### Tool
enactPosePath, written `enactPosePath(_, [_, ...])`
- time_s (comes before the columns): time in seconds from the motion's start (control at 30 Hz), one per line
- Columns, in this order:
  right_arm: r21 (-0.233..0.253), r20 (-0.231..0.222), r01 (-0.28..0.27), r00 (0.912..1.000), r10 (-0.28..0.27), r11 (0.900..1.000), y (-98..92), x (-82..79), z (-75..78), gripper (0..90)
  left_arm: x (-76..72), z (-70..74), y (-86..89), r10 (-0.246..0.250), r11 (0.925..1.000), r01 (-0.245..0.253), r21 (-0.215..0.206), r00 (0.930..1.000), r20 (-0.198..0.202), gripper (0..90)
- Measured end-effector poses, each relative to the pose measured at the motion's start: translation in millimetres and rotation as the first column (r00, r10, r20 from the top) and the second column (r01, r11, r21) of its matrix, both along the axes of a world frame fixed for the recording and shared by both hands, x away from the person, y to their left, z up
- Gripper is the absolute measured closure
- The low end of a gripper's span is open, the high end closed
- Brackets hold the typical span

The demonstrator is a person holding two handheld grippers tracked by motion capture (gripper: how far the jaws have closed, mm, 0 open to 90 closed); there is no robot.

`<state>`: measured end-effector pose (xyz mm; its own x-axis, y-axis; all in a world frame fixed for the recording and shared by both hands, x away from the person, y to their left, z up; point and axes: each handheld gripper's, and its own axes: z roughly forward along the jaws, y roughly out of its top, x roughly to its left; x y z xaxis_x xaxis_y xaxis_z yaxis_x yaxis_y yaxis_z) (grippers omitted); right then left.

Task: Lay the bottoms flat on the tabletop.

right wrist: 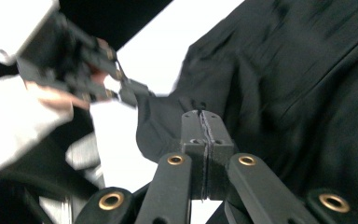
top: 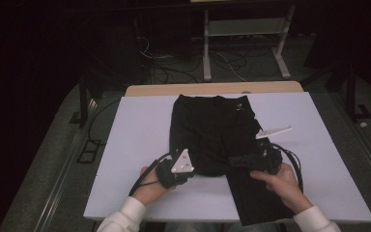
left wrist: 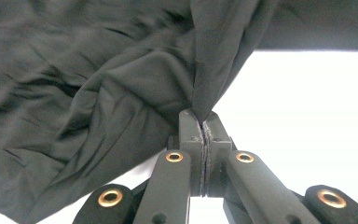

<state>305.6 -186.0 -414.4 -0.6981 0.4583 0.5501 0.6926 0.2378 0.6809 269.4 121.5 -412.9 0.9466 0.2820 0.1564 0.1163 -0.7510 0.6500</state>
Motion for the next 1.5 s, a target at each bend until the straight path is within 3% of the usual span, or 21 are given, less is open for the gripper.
enactPosePath(0.1, [-0.049,-0.019,-0.056,0.9983,0.055,0.997,9.1,-15.0,-10.1,88.1,-8.7,-10.9,4.0,-0.017,0.9997,0.018,0.017,0.9995,-0.027,88.2])
enactPosePath(0.23, [-0.078,-0.044,-0.108,0.9935,0.105,0.991,15.3,-28.3,-19.2,87.5,-9.2,-21.4,1.3,-0.042,0.9974,0.045,0.055,0.9972,-0.063,88.2])
enactPosePath(0.47, [-0.127,-0.115,-0.204,0.9752,0.189,0.971,16.3,-44.1,-32.8,85.9,-22.1,-20.8,-0.1,-0.082,0.9947,0.086,0.057,0.9943,-0.068,88.2])
enactPosePath(0.53, [-0.154,-0.15,-0.235,0.9657,0.212,0.96,17.3,-47.5,-35.9,80.9,-27.3,-18.6,0.5,-0.098,0.9936,0.102,0.049,0.9925,-0.073,88.2])
enactPosePath(0.63, [-0.204,-0.148,-0.26,0.9613,0.232,0.944,17.3,-54.6,-37.1,72.3,-34.9,-17.6,0.8,-0.122,0.9909,0.126,0.049,0.9893,-0.08,88.2])
enactPosePath(0.67, [-0.216,-0.134,-0.257,0.9635,0.232,0.942,16.8,-56.5,-36.0,67.1,-37.1,-17.5,0.8,-0.128,0.9897,0.133,0.053,0.9878,-0.088,88.2])
enactPosePath(0.77, [-0.209,-0.1,-0.234,0.971,0.217,0.949,13.9,-57.0,-30.7,58.3,-45.5,-18.0,-0.5,-0.152,0.9849,0.16,0.066,0.982,-0.112,88.3])
enactPosePath(0.93, [-0.146,-0.077,-0.174,0.9835,0.164,0.974,9.8,-51.4,-23.2,49.5,-60.5,-18.2,2.8,-0.165,0.9799,0.178,0.09,0.977,-0.135,88.2])
enactPosePath(1.1, [-0.114,-0.076,-0.151,0.9868,0.143,0.982,14.2,-49.9,-23.1,43.6,-70.8,-19.2,12.5,-0.154,0.9805,0.17,0.098,0.9759,-0.155,88.2])
enactPosePath(1.23, [-0.116,-0.078,-0.17,0.9838,0.162,0.979,23.9,-51.9,-26.8,43.5,-70.9,-20.7,15.1,-0.142,0.9821,0.16,0.099,0.9758,-0.166,88.1])
enactPosePath(1.4, [-0.136,-0.08,-0.234,0.9712,0.225,0.963,42.2,-61.6,-31.3,44.0,-69.9,-21.9,12.3,-0.144,0.9812,0.163,0.103,0.9748,-0.17,88.1])
enactPosePath(1.5, [-0.177,-0.073,-0.255,0.9666,0.246,0.951,51.4,-66.8,-35.7,43.3,-68.8,-22.0,12.4,-0.139,0.9824,0.158,0.099,0.9745,-0.176,88.1])
